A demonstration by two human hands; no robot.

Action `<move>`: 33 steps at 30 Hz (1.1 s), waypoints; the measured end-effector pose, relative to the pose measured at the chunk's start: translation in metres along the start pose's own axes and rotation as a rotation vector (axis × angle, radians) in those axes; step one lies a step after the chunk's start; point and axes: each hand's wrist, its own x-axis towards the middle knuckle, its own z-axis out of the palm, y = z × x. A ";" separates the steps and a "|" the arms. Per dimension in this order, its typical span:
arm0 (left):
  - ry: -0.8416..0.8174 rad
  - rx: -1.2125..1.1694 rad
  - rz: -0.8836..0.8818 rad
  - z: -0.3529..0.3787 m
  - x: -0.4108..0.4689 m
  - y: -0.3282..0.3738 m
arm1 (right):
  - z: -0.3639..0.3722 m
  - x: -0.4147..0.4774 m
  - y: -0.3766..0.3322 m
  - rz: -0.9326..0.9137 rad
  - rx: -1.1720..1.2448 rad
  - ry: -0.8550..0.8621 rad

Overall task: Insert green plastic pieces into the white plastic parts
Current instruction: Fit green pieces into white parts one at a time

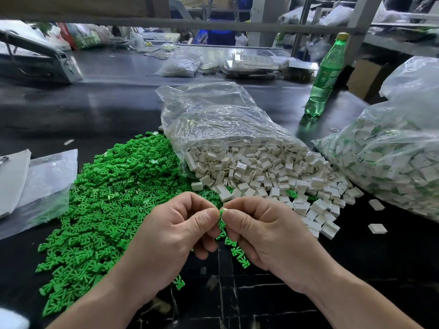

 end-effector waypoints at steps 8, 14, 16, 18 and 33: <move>-0.090 -0.001 -0.051 -0.006 -0.001 0.001 | -0.003 -0.002 -0.007 0.010 -0.161 -0.053; 0.026 -0.117 0.020 -0.002 0.002 0.001 | 0.013 -0.007 -0.016 0.096 -0.055 -0.138; -0.095 -0.381 -0.102 0.010 -0.001 0.003 | 0.029 -0.010 -0.016 0.099 -0.072 -0.184; -0.121 -0.504 -0.165 0.022 -0.004 0.002 | 0.043 -0.011 -0.012 0.079 -0.097 -0.137; 0.047 -0.520 -0.074 0.034 -0.006 0.010 | 0.047 -0.010 -0.013 0.001 -0.151 -0.077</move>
